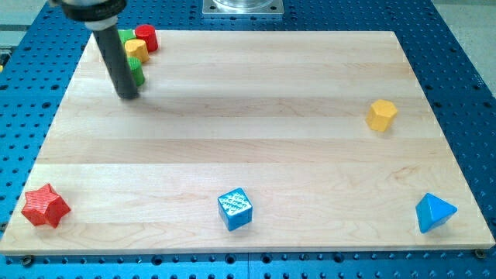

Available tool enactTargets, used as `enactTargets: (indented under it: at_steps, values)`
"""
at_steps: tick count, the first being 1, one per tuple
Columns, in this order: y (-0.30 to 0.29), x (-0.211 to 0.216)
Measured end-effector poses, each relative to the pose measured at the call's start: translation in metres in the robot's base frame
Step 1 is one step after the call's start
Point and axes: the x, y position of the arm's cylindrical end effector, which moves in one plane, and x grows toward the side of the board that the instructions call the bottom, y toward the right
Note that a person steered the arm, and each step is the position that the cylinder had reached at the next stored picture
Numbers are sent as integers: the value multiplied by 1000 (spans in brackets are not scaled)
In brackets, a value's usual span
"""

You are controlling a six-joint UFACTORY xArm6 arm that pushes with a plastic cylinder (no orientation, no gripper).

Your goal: Move your hand towards the right center of the board

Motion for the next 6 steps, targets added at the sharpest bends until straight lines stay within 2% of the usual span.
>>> enactTargets:
  at_steps: [1,2,4,6]
  values:
    - [-10,-18]
    - [25,13]
    - [211,28]
    - [427,17]
